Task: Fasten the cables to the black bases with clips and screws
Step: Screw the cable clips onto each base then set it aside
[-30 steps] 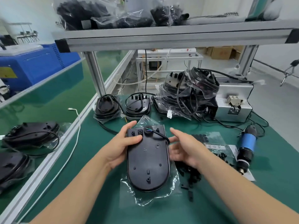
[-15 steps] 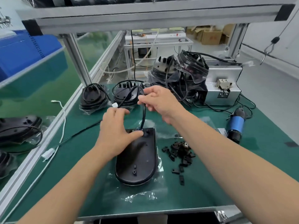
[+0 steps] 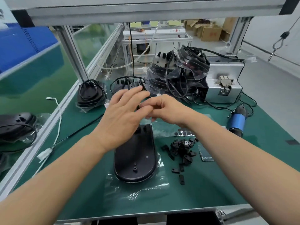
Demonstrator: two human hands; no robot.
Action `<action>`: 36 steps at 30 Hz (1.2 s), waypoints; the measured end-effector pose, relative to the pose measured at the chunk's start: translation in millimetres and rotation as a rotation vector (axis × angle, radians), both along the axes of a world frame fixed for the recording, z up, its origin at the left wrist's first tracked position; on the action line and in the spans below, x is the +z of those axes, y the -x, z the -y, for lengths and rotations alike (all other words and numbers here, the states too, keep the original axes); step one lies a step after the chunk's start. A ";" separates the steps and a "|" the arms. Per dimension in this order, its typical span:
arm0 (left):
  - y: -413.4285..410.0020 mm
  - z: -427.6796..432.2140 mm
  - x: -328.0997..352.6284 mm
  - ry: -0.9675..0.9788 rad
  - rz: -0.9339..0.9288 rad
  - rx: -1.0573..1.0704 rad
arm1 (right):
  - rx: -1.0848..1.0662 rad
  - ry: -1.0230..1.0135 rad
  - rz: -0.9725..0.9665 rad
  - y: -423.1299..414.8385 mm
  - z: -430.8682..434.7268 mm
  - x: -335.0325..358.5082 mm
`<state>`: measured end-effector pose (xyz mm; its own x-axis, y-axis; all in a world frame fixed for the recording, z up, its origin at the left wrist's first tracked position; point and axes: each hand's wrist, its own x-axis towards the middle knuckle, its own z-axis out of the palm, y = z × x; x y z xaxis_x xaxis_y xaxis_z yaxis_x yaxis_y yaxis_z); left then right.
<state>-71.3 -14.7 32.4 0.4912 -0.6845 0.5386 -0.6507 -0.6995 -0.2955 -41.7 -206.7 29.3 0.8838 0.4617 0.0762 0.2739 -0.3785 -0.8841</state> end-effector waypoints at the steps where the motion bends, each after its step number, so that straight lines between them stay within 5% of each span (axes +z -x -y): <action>1: -3.9 -1.0 3.6 -0.101 0.044 0.007 | 0.012 0.040 -0.002 -1.4 1.5 2.5; 5: -17.0 -12.8 18.4 -0.341 0.050 -0.019 | 0.041 0.416 0.058 5.3 14.9 -0.1; 9: -18.6 -16.0 26.6 -0.546 -0.136 0.076 | 0.335 0.851 0.080 25.8 11.2 -15.0; 14: -5.4 -22.8 10.5 -0.311 -0.299 0.280 | 0.296 0.907 0.164 21.0 10.0 -24.5; 17: -2.0 -28.3 -1.6 -0.078 -0.608 0.381 | 0.132 0.709 0.129 12.8 18.6 -25.8; 19: -3.7 -31.2 -2.3 0.069 -0.870 0.379 | -0.023 0.345 0.015 7.5 22.9 -23.1; 22: -4.6 -30.7 -1.4 0.214 -1.027 0.348 | -0.168 -0.189 -0.186 -0.3 18.4 -20.0; 27: -0.3 -21.6 -9.5 0.189 -0.839 0.369 | -0.212 -0.420 -0.370 -10.1 -18.6 -18.2; 36: 5.6 -30.9 -24.6 0.160 -0.374 0.190 | -0.204 -0.315 -0.353 -8.1 -54.5 -19.3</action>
<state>-76.9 16.2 7.8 0.7812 -0.4859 0.3920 -0.5480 -0.8345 0.0578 -33.6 -152.2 10.1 0.9504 0.2801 -0.1354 -0.1135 -0.0933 -0.9892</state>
